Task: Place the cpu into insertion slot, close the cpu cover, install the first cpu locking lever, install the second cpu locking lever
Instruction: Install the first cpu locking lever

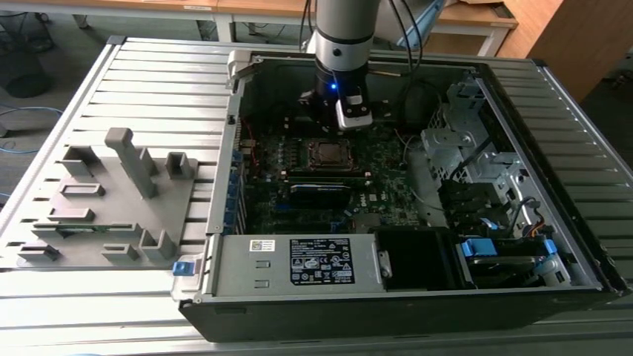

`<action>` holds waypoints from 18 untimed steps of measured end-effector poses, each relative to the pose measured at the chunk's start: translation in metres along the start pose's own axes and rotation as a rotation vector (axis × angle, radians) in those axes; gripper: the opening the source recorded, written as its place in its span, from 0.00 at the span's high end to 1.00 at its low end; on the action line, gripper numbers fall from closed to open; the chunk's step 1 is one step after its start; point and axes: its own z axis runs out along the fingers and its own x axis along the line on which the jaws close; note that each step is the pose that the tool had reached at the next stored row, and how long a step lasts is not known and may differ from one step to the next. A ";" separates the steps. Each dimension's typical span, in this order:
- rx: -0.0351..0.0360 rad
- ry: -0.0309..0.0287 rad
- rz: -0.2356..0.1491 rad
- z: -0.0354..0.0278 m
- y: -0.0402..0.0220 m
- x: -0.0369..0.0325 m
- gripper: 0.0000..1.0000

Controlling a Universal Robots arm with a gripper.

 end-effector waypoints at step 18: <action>0.0495 -0.0076 -0.117 0.0022 0.0000 -0.0003 0.89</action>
